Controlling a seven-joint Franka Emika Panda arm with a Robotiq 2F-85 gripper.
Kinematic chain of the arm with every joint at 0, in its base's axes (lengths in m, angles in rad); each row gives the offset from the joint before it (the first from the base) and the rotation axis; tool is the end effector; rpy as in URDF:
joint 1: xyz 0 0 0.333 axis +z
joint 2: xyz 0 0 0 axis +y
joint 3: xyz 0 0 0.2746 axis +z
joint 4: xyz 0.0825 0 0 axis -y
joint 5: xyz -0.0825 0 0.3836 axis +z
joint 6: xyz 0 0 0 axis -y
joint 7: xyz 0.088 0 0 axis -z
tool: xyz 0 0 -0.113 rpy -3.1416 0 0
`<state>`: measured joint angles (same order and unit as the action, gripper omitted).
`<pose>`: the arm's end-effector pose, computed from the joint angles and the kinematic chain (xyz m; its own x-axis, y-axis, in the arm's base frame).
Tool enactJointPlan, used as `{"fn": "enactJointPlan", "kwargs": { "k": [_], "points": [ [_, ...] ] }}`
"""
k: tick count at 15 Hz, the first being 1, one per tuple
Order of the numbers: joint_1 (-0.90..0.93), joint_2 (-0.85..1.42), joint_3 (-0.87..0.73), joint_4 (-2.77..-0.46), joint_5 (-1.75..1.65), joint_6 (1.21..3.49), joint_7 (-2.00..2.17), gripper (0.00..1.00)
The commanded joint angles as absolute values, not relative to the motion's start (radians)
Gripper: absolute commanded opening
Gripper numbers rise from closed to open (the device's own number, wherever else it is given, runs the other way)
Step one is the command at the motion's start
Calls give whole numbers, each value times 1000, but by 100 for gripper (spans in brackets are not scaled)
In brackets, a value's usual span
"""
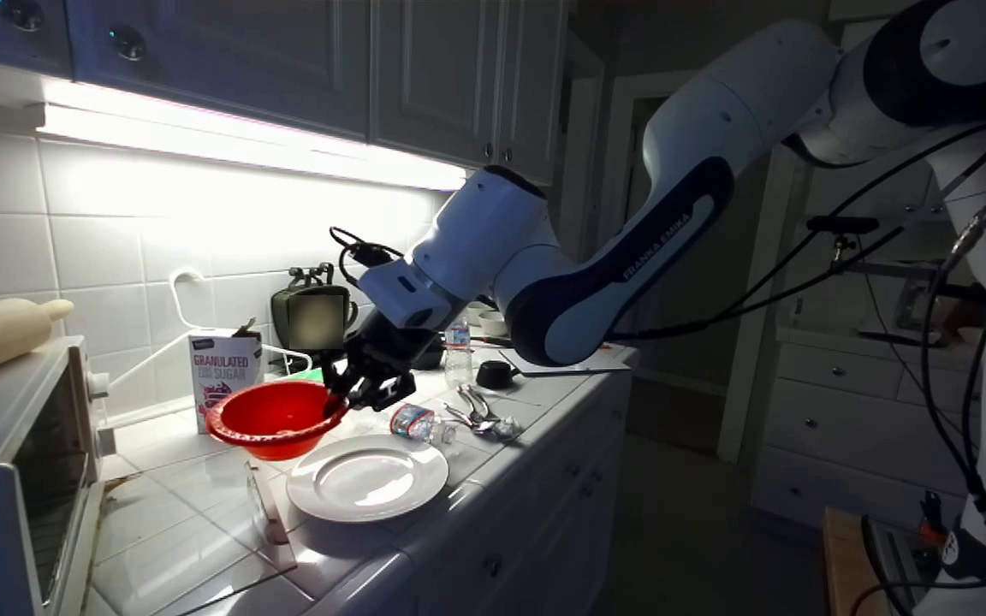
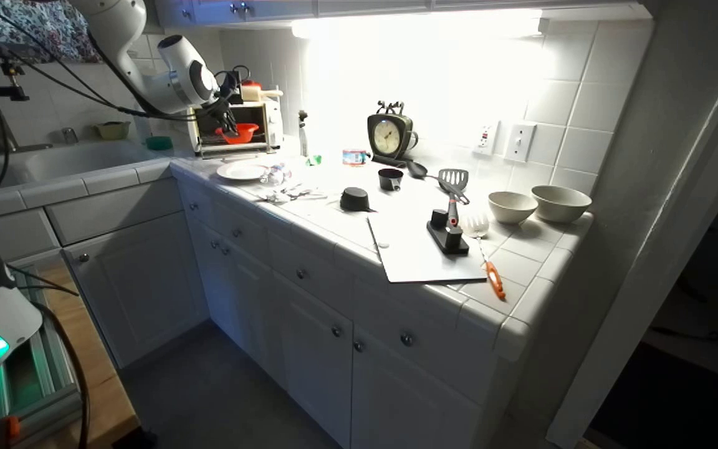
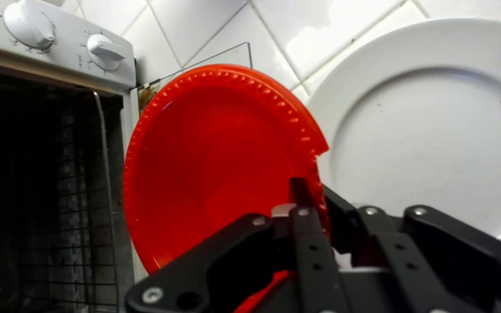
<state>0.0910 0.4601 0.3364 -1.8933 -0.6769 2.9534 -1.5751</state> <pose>0.5853 0.2942 0.2978 -0.7222 0.6041 -0.3370 0.3991 0.7618 0.5103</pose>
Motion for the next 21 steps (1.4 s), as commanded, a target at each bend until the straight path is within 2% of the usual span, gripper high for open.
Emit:
{"fn": "enactJointPlan", "kwargs": {
  "k": [1, 3, 4, 15, 16, 21],
  "points": [
    [53, 472, 410, -1836, -625, 2886, -1654, 2],
    [41, 479, 440, -1813, -620, 2839, -1691, 2],
    [108, 454, 352, -1853, -614, 2894, -1650, 6],
    [103, 460, 365, -1838, -601, 2870, -1680, 6],
    [103, 460, 365, -1837, -601, 2870, -1680, 2],
    [190, 503, 310, -1770, -621, 2850, -1673, 2]
  ]
}}
